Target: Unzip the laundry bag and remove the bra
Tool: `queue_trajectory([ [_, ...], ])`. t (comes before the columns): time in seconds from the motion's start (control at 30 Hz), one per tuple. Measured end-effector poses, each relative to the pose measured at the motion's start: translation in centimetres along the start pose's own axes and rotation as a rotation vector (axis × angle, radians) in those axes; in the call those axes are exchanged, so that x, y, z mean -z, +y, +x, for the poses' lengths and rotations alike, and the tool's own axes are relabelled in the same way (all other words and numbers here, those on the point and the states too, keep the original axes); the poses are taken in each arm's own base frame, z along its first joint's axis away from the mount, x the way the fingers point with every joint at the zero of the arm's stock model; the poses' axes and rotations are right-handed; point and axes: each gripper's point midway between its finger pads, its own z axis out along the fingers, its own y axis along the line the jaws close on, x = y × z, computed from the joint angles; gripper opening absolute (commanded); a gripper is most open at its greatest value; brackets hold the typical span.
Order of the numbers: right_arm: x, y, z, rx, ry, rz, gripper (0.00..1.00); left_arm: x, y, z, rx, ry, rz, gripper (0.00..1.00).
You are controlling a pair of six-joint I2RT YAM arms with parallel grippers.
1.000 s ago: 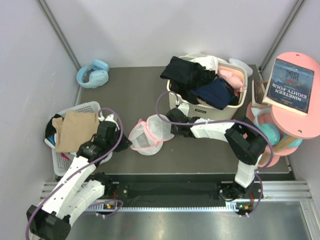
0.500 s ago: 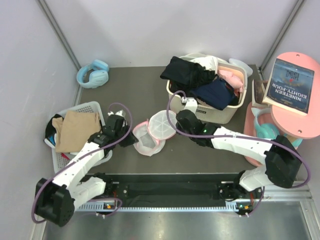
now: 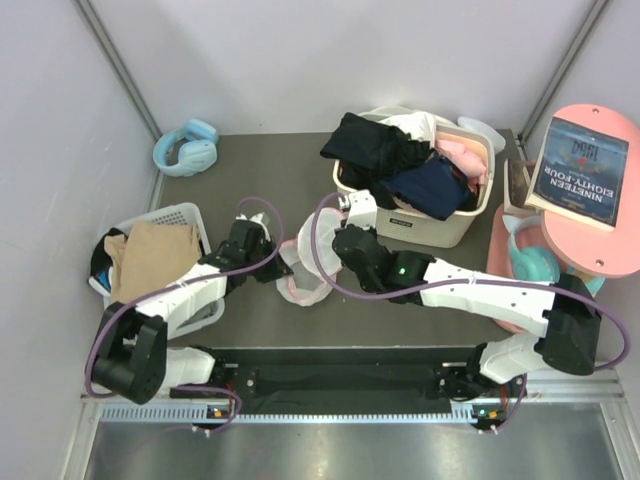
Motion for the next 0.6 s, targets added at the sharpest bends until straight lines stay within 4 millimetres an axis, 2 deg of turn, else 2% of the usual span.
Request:
queue_trajectory([
  [0.17, 0.2, -2.6, -1.5, 0.087, -0.056, 0.128, 0.0, -1.1, -0.4, -0.3, -0.008, 0.018, 0.015, 0.0],
  [0.27, 0.3, -3.2, -2.3, 0.155, -0.09, 0.153, 0.0, -1.5, -1.2, -1.0, -0.016, 0.012, 0.039, 0.0],
  [0.4, 0.4, -3.9, -2.4, 0.235, -0.108, 0.184, 0.0, -1.9, -2.5, -1.8, -0.024, 0.004, 0.078, 0.0],
  [0.5, 0.3, -3.6, -2.1, 0.3, -0.117, 0.207, 0.0, -2.0, -3.3, -2.1, -0.023, -0.003, 0.102, 0.0],
  [0.6, 0.1, -2.2, -1.1, 0.373, -0.119, 0.206, 0.0, -1.9, -4.0, -2.2, -0.02, -0.005, 0.126, 0.0],
])
